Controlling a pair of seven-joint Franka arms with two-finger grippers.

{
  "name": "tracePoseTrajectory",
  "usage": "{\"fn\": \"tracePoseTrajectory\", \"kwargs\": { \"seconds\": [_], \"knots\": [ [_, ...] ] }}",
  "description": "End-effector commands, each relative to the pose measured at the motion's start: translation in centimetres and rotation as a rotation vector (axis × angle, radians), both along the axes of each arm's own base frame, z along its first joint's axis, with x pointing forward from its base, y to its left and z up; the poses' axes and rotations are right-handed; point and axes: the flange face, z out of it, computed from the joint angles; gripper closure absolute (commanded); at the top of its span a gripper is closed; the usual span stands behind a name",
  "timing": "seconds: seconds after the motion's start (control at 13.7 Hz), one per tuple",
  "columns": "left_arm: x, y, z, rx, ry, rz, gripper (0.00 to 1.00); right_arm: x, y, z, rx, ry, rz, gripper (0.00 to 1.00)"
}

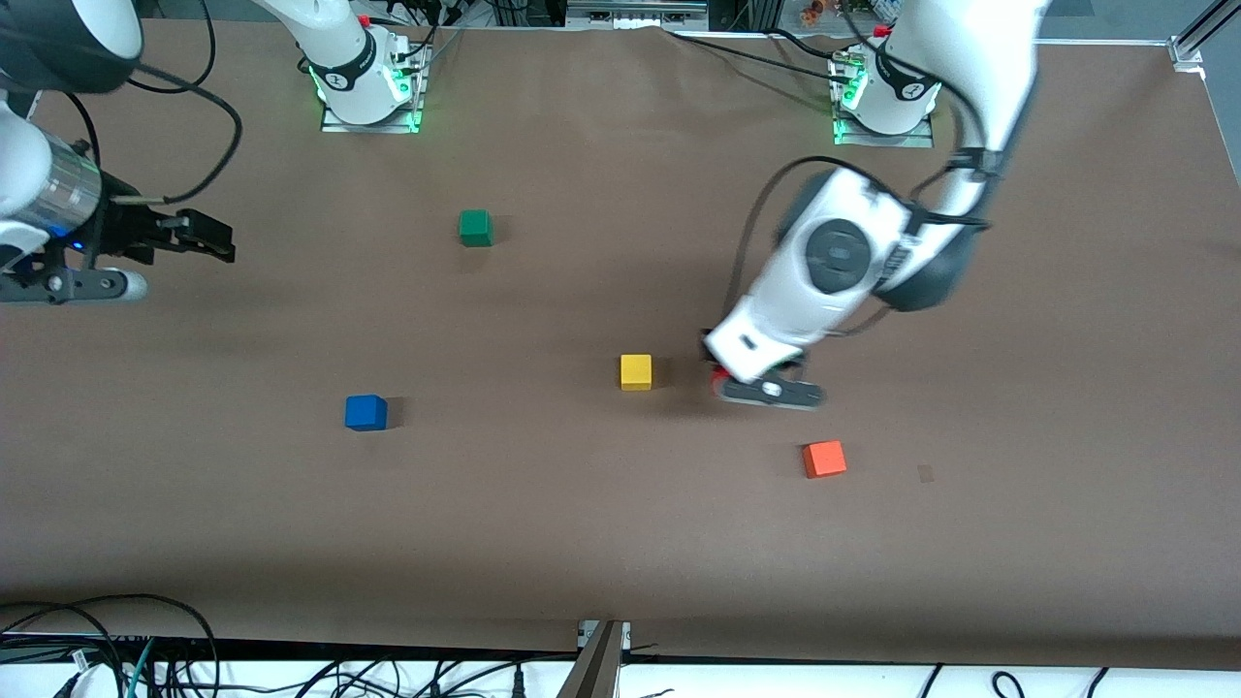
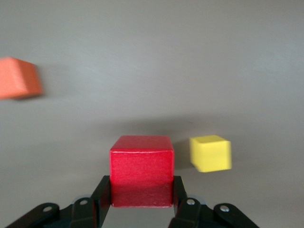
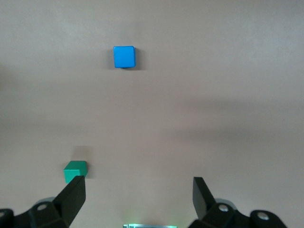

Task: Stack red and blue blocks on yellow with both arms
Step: 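Carry the red cube with the left gripper over the yellow cube, then lower the red cube onto yellow while the right gripper grasps blue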

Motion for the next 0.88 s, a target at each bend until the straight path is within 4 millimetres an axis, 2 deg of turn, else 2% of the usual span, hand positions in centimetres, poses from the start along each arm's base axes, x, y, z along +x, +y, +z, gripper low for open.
{"fn": "tracePoseTrajectory", "kwargs": {
  "seconds": [0.0,0.15,0.29,0.37,0.44,0.51,0.66,0.8],
  "knots": [
    [-0.5,-5.3,-1.9,0.048,-0.030,-0.002,0.95,2.0,-0.4,-3.2,-0.006,0.035,0.031,0.00],
    [-1.5,-8.0,-3.4,0.065,-0.031,0.015,0.95,3.7,0.0,-7.0,-0.002,0.055,0.060,0.00],
    [-2.5,-9.5,-4.8,0.086,-0.028,0.018,0.95,5.0,1.7,-9.9,0.052,0.048,0.062,0.00],
    [-3.1,-10.2,-5.1,0.088,-0.026,0.020,0.95,5.9,2.1,-12.3,0.049,0.044,0.065,0.00],
    [-4.0,-11.3,-5.5,0.094,-0.023,0.012,0.95,7.0,3.3,-15.4,0.049,0.035,0.087,0.00],
    [-4.1,-11.4,-5.8,0.111,-0.034,0.013,0.95,7.9,4.5,-17.7,0.051,0.008,0.115,0.00],
    [-4.0,-11.2,-6.9,0.125,-0.028,0.020,0.95,9.2,5.1,-21.8,0.053,-0.023,0.118,0.00],
    [-3.5,-11.2,-6.6,0.120,-0.038,0.030,0.95,9.7,6.2,-25.8,0.090,-0.043,0.105,0.00]
  ]
}}
